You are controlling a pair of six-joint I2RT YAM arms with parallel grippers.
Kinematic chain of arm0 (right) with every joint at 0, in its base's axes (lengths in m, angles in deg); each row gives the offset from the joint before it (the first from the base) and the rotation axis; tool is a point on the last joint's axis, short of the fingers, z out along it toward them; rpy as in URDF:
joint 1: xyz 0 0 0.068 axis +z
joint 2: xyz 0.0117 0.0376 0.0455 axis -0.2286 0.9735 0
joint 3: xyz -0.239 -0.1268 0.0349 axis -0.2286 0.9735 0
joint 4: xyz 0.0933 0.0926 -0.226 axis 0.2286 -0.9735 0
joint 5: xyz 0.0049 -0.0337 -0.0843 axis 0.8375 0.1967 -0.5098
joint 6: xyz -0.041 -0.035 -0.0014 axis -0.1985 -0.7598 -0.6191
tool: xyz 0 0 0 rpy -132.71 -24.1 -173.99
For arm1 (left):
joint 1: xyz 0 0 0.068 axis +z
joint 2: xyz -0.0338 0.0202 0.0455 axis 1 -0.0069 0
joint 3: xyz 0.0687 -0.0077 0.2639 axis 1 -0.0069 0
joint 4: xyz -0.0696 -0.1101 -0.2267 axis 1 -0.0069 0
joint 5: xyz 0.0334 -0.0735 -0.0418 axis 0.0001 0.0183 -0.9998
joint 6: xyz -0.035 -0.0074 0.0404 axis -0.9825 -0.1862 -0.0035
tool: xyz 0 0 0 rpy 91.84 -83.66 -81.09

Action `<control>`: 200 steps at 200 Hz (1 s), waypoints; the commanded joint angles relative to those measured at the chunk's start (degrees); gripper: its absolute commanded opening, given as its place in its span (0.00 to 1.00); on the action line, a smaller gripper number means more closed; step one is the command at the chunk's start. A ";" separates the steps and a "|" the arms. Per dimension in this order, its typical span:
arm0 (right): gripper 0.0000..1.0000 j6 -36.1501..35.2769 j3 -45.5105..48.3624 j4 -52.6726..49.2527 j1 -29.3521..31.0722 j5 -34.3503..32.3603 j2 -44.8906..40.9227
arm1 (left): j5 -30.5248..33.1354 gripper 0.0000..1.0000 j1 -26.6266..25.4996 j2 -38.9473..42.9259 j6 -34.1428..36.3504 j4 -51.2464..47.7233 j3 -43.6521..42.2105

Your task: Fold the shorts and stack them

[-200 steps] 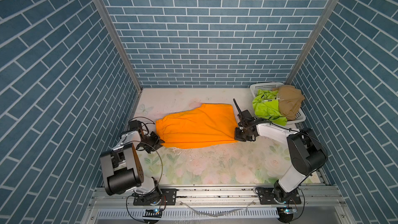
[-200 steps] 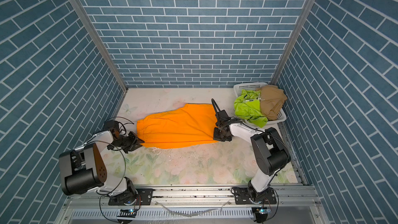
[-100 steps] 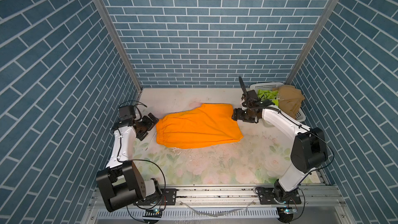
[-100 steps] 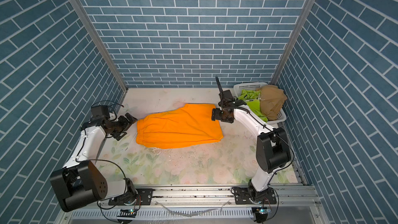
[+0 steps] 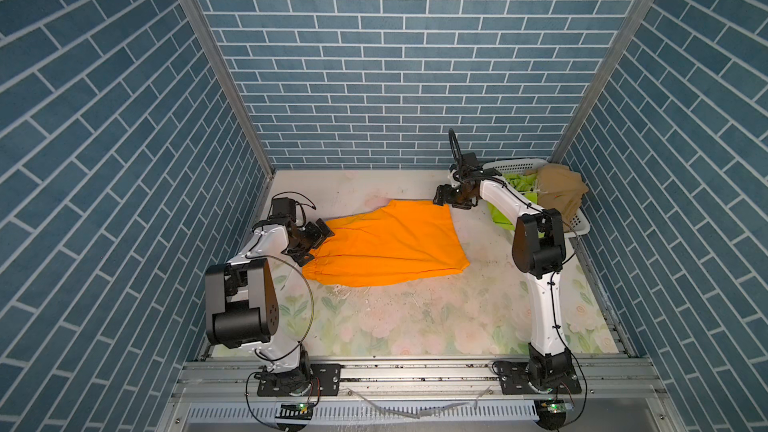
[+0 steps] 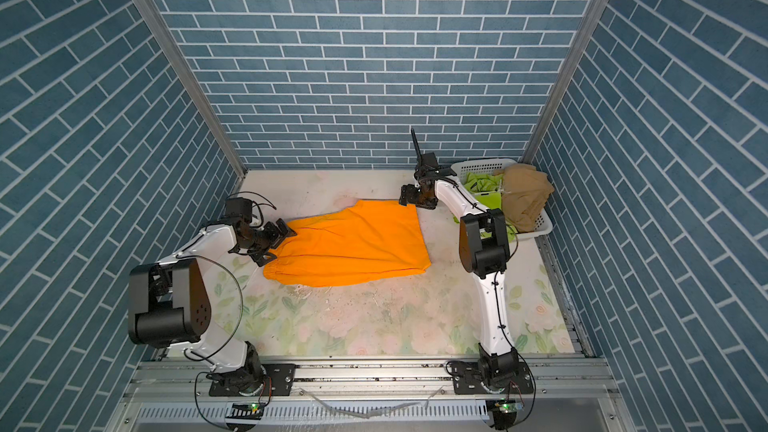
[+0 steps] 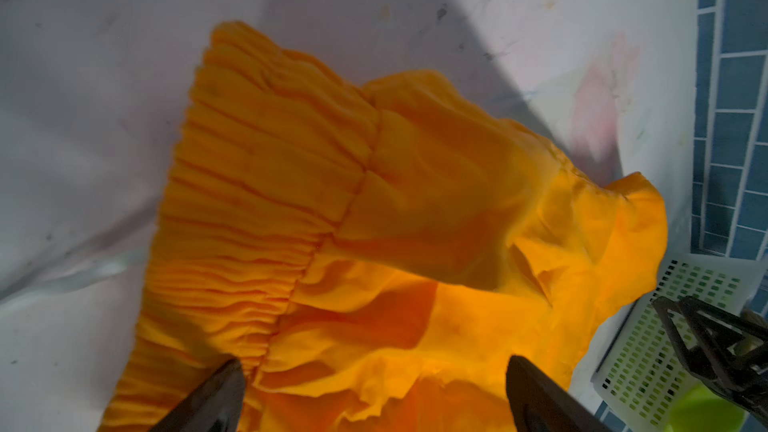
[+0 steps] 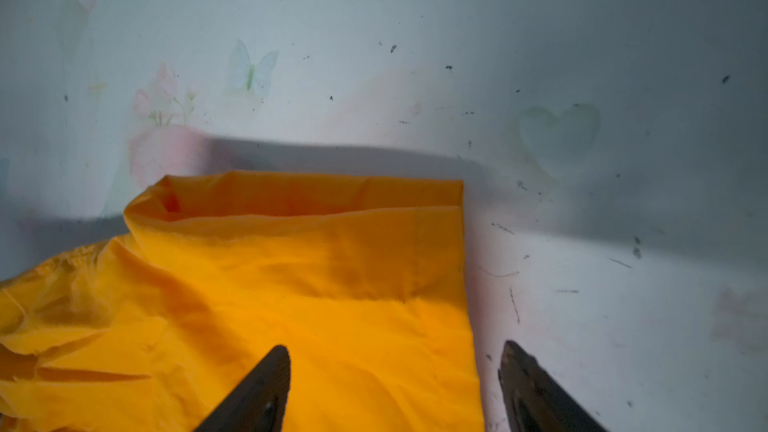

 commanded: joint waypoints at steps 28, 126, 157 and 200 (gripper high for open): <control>0.56 2.28 -2.64 5.19 -1.27 8.38 5.76 | 3.55 0.99 2.15 -5.05 1.01 -0.18 0.77; 0.00 6.54 -11.70 4.51 -7.47 7.39 10.32 | 5.51 1.00 5.67 -9.04 2.87 -1.33 -1.22; 0.16 4.61 -11.48 1.52 -7.55 7.07 10.89 | 5.70 1.00 6.04 -9.87 2.79 -1.87 -0.04; 0.72 2.19 -5.50 1.45 -6.55 8.86 4.23 | 2.06 1.00 4.85 -6.34 3.41 -2.80 4.15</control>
